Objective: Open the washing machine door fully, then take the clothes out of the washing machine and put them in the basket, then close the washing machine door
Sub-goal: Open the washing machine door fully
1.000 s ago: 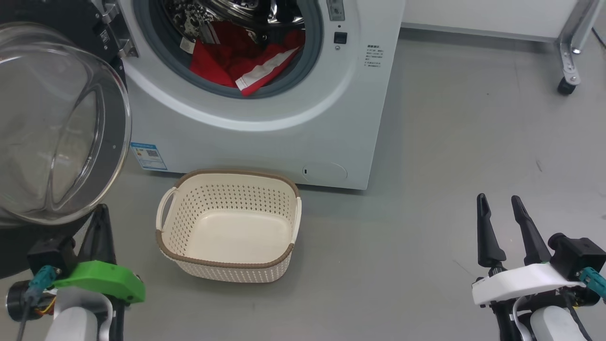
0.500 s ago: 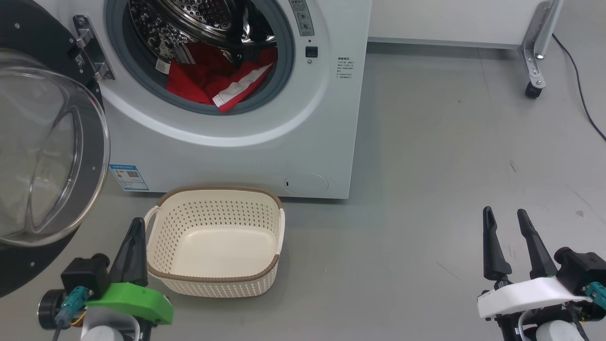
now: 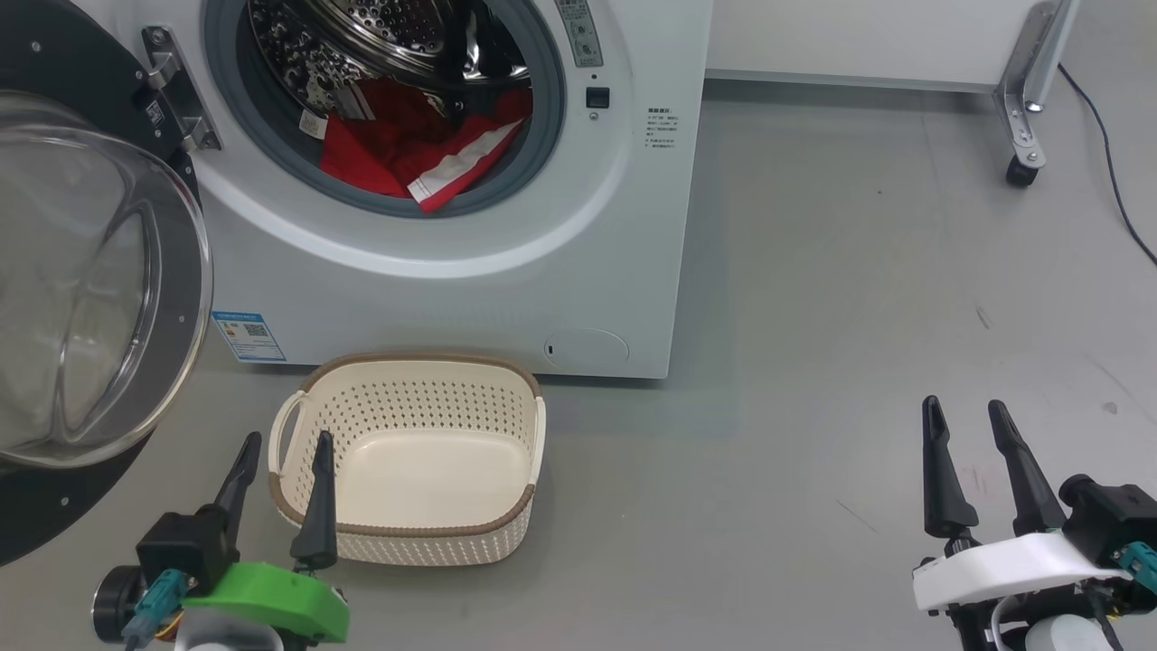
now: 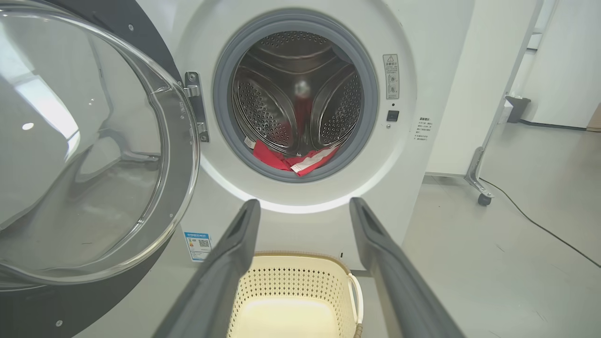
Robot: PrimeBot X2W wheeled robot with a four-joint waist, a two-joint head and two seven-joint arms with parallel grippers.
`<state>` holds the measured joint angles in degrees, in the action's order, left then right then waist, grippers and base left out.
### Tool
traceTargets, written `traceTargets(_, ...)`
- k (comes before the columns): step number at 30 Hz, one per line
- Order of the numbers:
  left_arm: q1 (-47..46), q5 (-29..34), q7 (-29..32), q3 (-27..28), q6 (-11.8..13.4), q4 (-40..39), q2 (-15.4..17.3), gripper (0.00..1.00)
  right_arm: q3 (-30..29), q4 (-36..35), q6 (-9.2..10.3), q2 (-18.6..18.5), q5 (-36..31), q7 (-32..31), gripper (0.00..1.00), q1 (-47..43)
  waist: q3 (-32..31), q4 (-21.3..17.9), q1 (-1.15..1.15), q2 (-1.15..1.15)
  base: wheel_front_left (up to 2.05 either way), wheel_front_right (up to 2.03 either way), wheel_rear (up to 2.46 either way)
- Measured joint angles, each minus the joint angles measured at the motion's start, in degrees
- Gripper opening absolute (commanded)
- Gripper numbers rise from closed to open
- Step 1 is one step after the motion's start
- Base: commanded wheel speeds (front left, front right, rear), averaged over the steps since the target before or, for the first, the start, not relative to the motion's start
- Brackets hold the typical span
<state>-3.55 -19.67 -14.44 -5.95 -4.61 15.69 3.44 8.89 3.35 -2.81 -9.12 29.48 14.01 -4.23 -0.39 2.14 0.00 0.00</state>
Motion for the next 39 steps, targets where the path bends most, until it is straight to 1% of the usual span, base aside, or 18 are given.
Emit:
traceTargets(6, 0.62, -0.26, 0.0, 0.59, 0.0, -1.52, -0.13, 1.0, 0.0, 0.1, 1.35, -0.76, -1.47, 0.0, 1.0, -0.3, 0.11, 0.13, 0.0, 0.0, 0.0, 0.0, 0.0)
traceTargets(14, 0.8, -0.49, 0.0, 1.53, 0.01, -2.42, -0.32, 1.0, 0.73, 0.33, 2.07, -1.93, -4.39, 0.0, 1.0, -0.59, 0.21, 0.09, 0.0, 0.0, 0.0, 0.0, 0.0)
traceTargets(15, 0.94, -0.49, 0.0, 1.55, 0.01, -2.5, -0.32, 1.0, 0.82, 0.33, 2.42, -1.92, -4.43, 0.0, 1.0, -0.59, 0.23, 0.07, 0.0, 0.0, 0.0, 0.0, 0.0)
traceTargets(39, 2.58, -0.49, 0.0, 1.47, 0.1, -4.0, -0.48, 1.0, 1.02, 0.2, 2.54, -1.2, -4.38, 0.0, 1.0, -0.62, 0.68, -0.18, 0.0, 0.0, 0.0, 0.0, 0.0)
